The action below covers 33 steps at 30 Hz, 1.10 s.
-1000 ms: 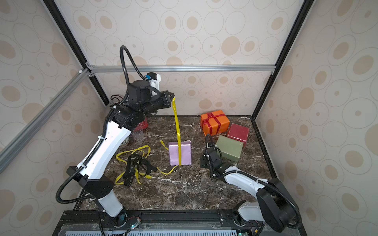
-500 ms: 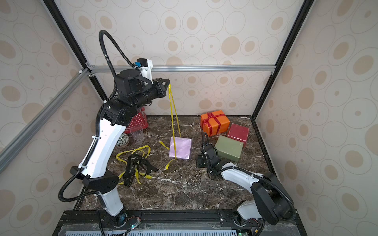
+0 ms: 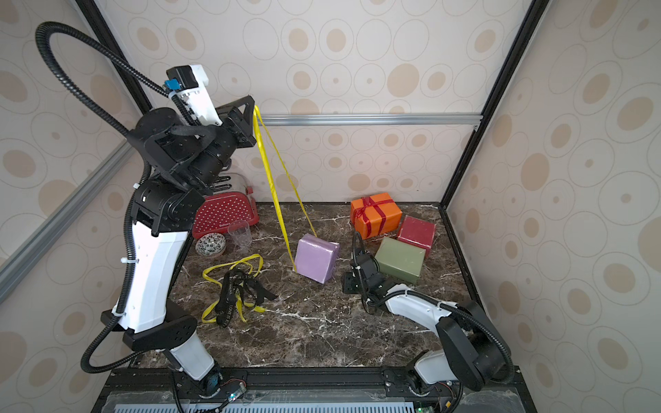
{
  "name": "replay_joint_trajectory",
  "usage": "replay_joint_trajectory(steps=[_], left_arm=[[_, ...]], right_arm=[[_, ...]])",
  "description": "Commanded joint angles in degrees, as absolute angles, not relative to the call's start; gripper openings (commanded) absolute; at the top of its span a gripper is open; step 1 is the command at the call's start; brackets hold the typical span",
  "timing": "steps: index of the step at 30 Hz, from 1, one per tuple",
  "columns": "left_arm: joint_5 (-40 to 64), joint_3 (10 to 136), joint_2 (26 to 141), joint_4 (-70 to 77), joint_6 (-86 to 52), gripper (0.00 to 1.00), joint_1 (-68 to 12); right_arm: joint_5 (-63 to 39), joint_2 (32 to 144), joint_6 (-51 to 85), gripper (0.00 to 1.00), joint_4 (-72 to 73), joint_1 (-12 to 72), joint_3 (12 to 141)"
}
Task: Untie the ribbon bows on the gift boxes
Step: Pull the ribbon from the gift box.
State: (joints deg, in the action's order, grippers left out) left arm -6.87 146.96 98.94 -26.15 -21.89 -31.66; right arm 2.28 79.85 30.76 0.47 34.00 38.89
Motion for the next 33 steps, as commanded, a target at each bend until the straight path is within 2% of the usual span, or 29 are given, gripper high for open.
replay_joint_trajectory(steps=[1, 15, 33], left_arm=[[-10.1, 148.6, 98.6, -22.8, -18.3, 0.0, -31.7], [-16.2, 149.4, 93.7, -17.5, -8.8, 0.0, -31.7], [-21.8, 141.5, 81.1, -17.4, -0.9, 0.0, -31.7]], right_arm=[[1.5, 80.6, 30.5, 0.49, 1.2, 33.7, 40.3], [1.4, 81.4, 30.4, 0.5, 1.1, 33.7, 40.7], [1.8, 80.4, 30.0, 0.5, 1.2, 33.7, 40.1]])
